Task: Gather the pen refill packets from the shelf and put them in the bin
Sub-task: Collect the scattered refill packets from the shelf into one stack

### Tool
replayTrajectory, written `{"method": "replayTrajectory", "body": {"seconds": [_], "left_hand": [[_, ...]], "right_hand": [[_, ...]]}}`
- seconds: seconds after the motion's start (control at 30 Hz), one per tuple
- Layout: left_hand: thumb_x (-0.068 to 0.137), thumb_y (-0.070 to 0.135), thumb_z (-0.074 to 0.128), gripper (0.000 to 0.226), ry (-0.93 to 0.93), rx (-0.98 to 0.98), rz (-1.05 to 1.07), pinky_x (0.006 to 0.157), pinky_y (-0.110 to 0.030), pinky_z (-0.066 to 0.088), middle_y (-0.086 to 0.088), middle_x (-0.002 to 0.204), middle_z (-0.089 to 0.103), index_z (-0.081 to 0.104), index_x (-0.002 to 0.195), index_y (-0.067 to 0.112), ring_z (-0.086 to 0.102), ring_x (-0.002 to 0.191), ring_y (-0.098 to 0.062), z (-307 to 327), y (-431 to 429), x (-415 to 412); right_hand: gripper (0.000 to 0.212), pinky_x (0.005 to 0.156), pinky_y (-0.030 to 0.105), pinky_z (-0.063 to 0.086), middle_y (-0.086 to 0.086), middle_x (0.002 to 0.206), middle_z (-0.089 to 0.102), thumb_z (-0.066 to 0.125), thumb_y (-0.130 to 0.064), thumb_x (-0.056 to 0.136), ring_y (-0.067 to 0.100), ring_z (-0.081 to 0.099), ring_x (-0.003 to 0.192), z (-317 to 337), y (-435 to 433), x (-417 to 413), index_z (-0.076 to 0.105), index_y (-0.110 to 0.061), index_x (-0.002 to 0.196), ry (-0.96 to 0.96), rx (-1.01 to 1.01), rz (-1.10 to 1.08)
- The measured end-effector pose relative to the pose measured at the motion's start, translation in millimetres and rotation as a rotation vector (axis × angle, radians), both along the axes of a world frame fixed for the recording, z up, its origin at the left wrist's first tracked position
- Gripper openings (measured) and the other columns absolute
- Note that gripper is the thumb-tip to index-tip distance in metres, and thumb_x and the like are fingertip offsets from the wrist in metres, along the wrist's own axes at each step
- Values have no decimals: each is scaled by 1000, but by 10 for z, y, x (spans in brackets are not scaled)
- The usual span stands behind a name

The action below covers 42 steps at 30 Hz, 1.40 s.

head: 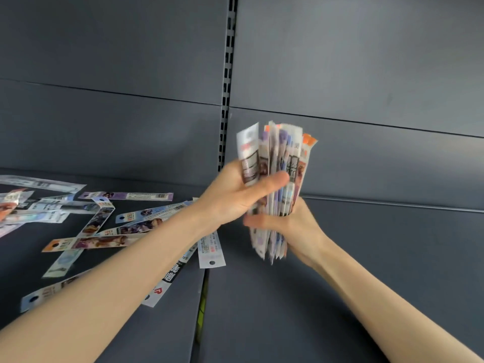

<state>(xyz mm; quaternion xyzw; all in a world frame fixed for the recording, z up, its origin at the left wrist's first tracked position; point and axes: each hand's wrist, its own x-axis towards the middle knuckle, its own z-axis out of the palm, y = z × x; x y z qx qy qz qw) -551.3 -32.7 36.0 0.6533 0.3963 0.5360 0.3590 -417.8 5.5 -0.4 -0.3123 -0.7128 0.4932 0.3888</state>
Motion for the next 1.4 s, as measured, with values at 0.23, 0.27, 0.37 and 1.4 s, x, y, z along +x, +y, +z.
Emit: {"method": "replayTrajectory", "body": {"seconds": [0.23, 0.27, 0.37, 1.4], "left_hand": [[86, 26, 63, 36, 180, -95, -86, 86, -7, 45, 23, 105, 60, 47, 119, 30, 58, 95, 16, -58, 78, 93], [85, 26, 65, 38, 182, -107, -77, 87, -8, 46, 23, 105, 61, 49, 119, 28, 59, 96, 14, -59, 78, 88], [81, 21, 71, 42, 133, -100, -42, 87, -14, 50, 15, 101, 66, 53, 118, 23, 63, 99, 4, -57, 91, 50], [65, 22, 82, 30, 545, -466, 450, 66, -31, 52, 0, 73, 71, 64, 87, 14, 65, 65, -12, -444, -155, -736]], "right_hand": [[38, 87, 43, 57, 13, 96, 74, 76, 5, 67, 22, 72, 94, -33, -28, -32, 68, -12, 100, -70, 19, 20], [40, 86, 40, 58, 11, 97, 74, 75, 6, 69, 19, 71, 95, -36, -28, -46, 67, -14, 103, -63, 33, 28], [45, 86, 37, 57, 9, 98, 73, 73, 6, 70, 18, 70, 96, -52, -44, -98, 64, -13, 109, -69, 41, 32], [16, 65, 27, 55, 1, 56, 61, 70, -6, 80, 12, 59, 55, -37, 32, -283, 62, -6, 65, 9, -155, -77]]}}
